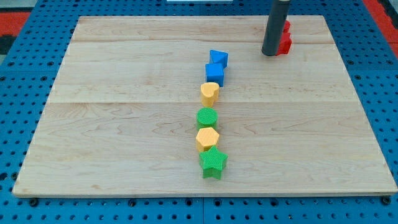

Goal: Place the blue cube diagonally bottom right to the blue triangle

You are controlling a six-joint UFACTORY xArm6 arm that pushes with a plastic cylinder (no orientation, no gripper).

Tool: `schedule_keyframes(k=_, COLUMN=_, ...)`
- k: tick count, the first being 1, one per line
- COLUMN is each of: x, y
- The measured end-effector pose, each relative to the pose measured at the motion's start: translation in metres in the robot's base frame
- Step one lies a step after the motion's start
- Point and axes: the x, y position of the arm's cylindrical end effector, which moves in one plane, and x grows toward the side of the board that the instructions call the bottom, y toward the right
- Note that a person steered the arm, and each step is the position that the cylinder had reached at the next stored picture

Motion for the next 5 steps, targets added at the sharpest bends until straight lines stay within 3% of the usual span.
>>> schedule_keyframes(k=1, x=0.007, y=0.002)
schedule_keyframes(k=3, x=-0.030, y=-0.089)
schedule_keyframes(k=4, x=-0.024, y=-0.165)
schedule_keyframes(k=5, x=0.032, y=-0.176)
